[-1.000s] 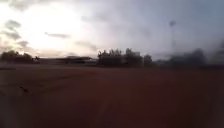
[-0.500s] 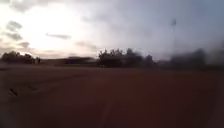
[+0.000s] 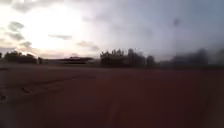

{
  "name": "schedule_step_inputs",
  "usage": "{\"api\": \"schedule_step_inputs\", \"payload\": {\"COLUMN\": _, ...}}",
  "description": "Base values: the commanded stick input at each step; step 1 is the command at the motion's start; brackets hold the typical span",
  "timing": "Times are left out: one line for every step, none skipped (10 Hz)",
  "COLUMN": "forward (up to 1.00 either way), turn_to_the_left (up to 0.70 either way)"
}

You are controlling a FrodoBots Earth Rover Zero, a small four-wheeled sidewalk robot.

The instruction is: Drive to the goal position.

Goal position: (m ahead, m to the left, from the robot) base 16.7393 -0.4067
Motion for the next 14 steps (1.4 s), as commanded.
{"api": "schedule_step_inputs", "payload": {"forward": 0.70, "turn_to_the_left": 0.00}}
{"api": "schedule_step_inputs", "payload": {"forward": 0.70, "turn_to_the_left": 0.00}}
{"api": "schedule_step_inputs", "payload": {"forward": 0.70, "turn_to_the_left": 0.00}}
{"api": "schedule_step_inputs", "payload": {"forward": 0.70, "turn_to_the_left": 0.00}}
{"api": "schedule_step_inputs", "payload": {"forward": 0.70, "turn_to_the_left": 0.00}}
{"api": "schedule_step_inputs", "payload": {"forward": 0.70, "turn_to_the_left": 0.00}}
{"api": "schedule_step_inputs", "payload": {"forward": 0.70, "turn_to_the_left": 0.00}}
{"api": "schedule_step_inputs", "payload": {"forward": 0.70, "turn_to_the_left": 0.00}}
{"api": "schedule_step_inputs", "payload": {"forward": 0.70, "turn_to_the_left": 0.00}}
{"api": "schedule_step_inputs", "payload": {"forward": 0.70, "turn_to_the_left": 0.00}}
{"api": "schedule_step_inputs", "payload": {"forward": 0.70, "turn_to_the_left": 0.00}}
{"api": "schedule_step_inputs", "payload": {"forward": 0.70, "turn_to_the_left": 0.00}}
{"api": "schedule_step_inputs", "payload": {"forward": 0.70, "turn_to_the_left": 0.00}}
{"api": "schedule_step_inputs", "payload": {"forward": 0.70, "turn_to_the_left": 0.00}}
